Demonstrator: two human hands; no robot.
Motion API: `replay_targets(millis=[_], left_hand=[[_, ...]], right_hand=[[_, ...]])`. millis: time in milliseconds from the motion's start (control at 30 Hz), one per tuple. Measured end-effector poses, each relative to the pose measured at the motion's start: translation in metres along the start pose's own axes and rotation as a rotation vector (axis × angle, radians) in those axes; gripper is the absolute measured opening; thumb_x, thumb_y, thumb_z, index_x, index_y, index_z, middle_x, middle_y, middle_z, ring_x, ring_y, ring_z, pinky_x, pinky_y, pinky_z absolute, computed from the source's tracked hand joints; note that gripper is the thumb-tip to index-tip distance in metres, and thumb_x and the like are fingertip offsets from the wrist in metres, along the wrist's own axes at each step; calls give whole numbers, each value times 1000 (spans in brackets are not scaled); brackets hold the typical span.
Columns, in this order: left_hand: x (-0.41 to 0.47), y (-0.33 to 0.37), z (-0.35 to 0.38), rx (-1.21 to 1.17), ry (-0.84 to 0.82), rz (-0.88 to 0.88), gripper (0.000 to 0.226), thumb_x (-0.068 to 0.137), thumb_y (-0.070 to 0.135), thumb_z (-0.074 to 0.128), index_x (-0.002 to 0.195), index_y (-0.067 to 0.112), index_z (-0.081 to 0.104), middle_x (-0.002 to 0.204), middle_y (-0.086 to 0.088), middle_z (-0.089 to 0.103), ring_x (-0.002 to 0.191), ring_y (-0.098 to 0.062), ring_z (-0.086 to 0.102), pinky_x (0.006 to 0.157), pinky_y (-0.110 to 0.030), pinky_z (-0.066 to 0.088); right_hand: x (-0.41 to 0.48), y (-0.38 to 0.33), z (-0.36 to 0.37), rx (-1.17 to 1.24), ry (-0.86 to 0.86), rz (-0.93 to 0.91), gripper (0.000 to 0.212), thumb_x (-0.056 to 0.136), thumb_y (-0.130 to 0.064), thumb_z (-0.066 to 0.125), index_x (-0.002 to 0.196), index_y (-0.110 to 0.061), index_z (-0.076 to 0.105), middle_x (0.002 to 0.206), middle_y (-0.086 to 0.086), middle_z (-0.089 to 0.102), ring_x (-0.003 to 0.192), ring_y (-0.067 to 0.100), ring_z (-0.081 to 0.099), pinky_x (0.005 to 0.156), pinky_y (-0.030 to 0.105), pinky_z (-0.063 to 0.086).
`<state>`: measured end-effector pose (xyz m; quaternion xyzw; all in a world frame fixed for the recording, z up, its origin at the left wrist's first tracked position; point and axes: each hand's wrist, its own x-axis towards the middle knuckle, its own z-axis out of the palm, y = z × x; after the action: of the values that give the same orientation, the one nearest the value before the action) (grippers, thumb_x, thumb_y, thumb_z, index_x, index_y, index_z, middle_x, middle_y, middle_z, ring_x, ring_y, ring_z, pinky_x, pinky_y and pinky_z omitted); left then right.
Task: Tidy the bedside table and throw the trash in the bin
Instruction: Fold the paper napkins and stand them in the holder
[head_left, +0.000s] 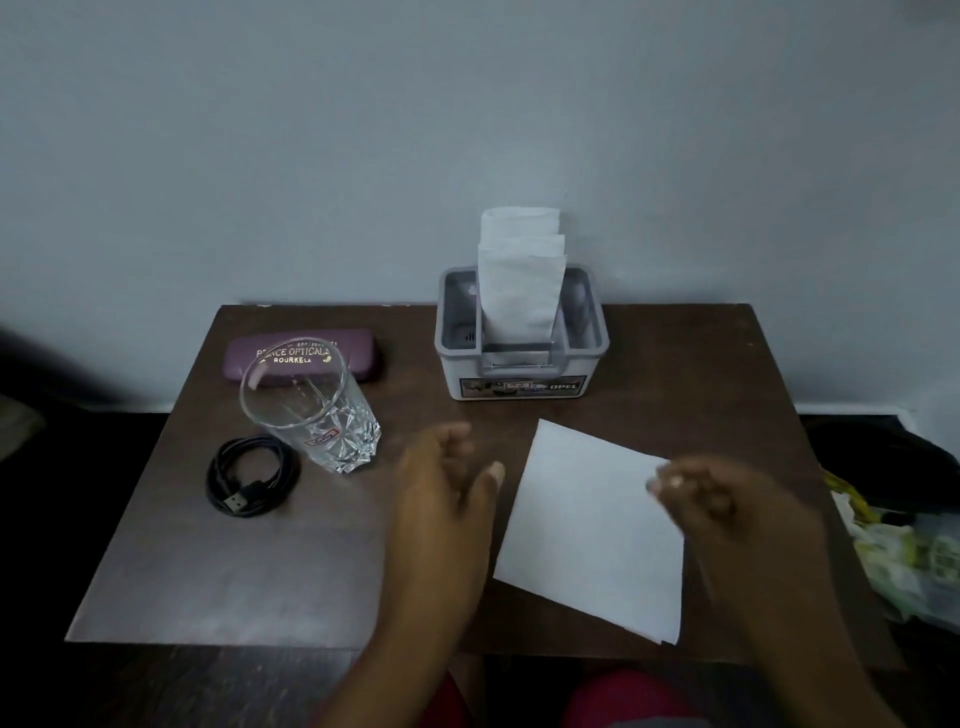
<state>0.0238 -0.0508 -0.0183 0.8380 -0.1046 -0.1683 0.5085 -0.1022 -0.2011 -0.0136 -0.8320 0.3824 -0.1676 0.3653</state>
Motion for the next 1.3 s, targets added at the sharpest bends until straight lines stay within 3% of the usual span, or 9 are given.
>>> replay_targets(millis=[167, 267, 367, 600, 767, 867, 967, 1100, 1300], left_hand=[[-14, -12, 21, 203, -255, -79, 54, 87, 34, 61, 136, 21, 42, 127, 7, 54, 111, -12, 54, 92, -29, 47], [-15, -8, 26, 242, -302, -137, 70, 74, 60, 62, 133, 28, 41, 122, 11, 58, 115, -16, 54, 94, -44, 49], [-10, -4, 32, 265, -337, -206, 82, 53, 78, 53, 122, 35, 50, 116, 11, 63, 112, -20, 56, 95, -49, 47], [-13, 8, 34, 29, -285, -166, 7, 88, 20, 63, 89, 14, 65, 93, -6, 71, 81, -21, 65, 63, -29, 50], [-19, 27, 15, -277, -269, -158, 12, 87, 16, 63, 96, 8, 65, 98, -15, 73, 85, -28, 69, 73, -43, 56], [-32, 42, -3, -552, -373, -201, 22, 83, 19, 61, 102, 10, 65, 97, -13, 74, 77, -19, 69, 61, -30, 58], [-45, 44, -18, -602, -422, -215, 27, 83, 22, 59, 107, 11, 64, 99, -12, 74, 80, -20, 71, 61, -29, 59], [-44, 31, -28, -521, -346, -204, 27, 86, 23, 60, 111, 14, 64, 102, -9, 74, 92, -27, 70, 70, -36, 55], [-43, 26, -27, -476, -338, -158, 25, 88, 16, 58, 112, 18, 66, 103, -7, 74, 88, -24, 71, 63, -29, 56]], right_hand=[[-51, 35, 10, -163, -144, 125, 25, 69, -15, 81, 92, -24, 75, 69, -14, 51, 65, 5, 51, 64, 8, 31], [-58, 44, 19, -205, -157, 100, 34, 65, -10, 83, 97, -20, 75, 75, -12, 48, 71, 21, 57, 65, 22, 45], [-58, 43, 19, -235, -117, 28, 35, 71, -13, 80, 104, -19, 72, 81, -10, 47, 76, 18, 54, 65, 26, 47], [-61, 25, 13, -171, -115, 52, 32, 86, -30, 65, 118, -22, 65, 91, -11, 45, 90, 8, 46, 69, 14, 37], [-41, -3, 3, 424, 7, 397, 61, 79, -45, 68, 132, -25, 46, 125, -4, 49, 117, 14, 49, 92, 28, 41], [-33, -26, 1, 1051, -246, 691, 73, 74, -57, 61, 135, -23, 41, 137, 5, 52, 123, 21, 52, 101, 36, 42], [-40, -38, 3, 1433, -486, 732, 60, 81, -56, 55, 122, -12, 58, 122, 14, 65, 111, 28, 63, 97, 43, 50], [-46, -39, 6, 1433, -441, 618, 36, 80, -28, 65, 113, -12, 65, 108, 10, 72, 101, 25, 69, 90, 43, 55], [-43, -33, 12, 1196, -330, 532, 28, 80, -18, 71, 107, -14, 67, 101, 5, 75, 96, 22, 70, 87, 42, 56]])
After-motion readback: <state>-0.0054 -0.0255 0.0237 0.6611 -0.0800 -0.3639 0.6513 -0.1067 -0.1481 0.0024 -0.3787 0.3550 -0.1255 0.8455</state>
